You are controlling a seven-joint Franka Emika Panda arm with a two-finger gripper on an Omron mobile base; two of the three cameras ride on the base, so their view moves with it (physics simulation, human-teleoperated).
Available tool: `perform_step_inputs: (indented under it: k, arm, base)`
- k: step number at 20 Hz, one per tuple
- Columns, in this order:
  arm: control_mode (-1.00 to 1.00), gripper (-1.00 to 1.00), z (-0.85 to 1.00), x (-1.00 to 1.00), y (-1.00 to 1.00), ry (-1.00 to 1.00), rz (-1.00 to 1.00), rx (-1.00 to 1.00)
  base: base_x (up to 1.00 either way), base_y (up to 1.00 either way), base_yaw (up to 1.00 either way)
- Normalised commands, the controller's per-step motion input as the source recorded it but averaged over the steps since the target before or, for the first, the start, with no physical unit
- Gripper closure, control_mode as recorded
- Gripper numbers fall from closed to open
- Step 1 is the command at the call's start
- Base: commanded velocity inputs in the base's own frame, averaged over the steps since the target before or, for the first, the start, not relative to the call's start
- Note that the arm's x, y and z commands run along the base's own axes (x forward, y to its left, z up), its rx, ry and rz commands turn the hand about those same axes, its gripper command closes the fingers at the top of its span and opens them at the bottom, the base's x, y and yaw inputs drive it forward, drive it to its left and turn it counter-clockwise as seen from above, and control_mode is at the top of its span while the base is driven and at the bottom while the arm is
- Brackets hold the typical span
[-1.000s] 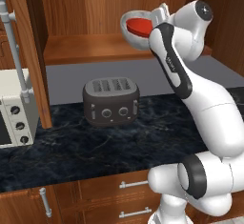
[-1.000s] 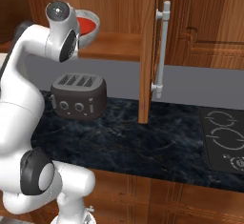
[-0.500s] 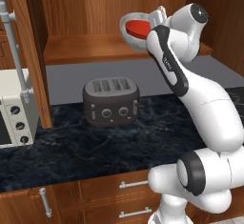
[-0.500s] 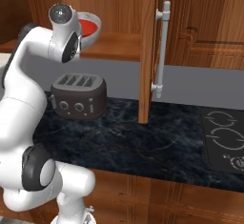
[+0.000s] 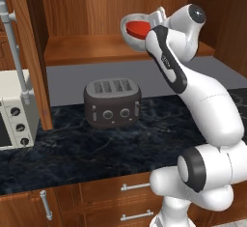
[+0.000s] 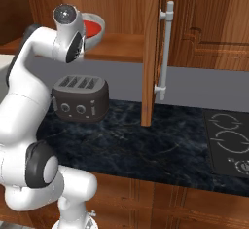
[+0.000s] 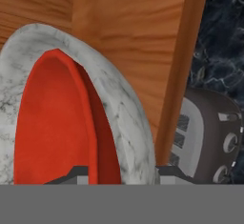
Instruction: Pick up the bowls on the counter and stack them on top of one another in the open cabinet. Place the smaller bowl on top of the larger bowl.
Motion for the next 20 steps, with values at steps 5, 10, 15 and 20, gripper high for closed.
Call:
perform_step_inputs:
  k: [5,10,15,20]
  arm:
    - [-1.00,1.00,-0.01,0.16,0.00,0.01,-0.01,0.00]
    - [-1.00,1.00,-0.02,0.17,0.00,0.00,0.00,0.00]
    - [-1.00,1.00,-0.03,0.15,0.00,0.00,0.00,0.00]
    - [-1.00,1.00,-0.05,0.14,0.00,0.00,0.00,0.00]
  base:
    - [0.00,0.00,0.00]
    - [0.00,0.00,0.00]
    - [0.00,0.00,0.00]
    - [0.00,0.00,0.00]
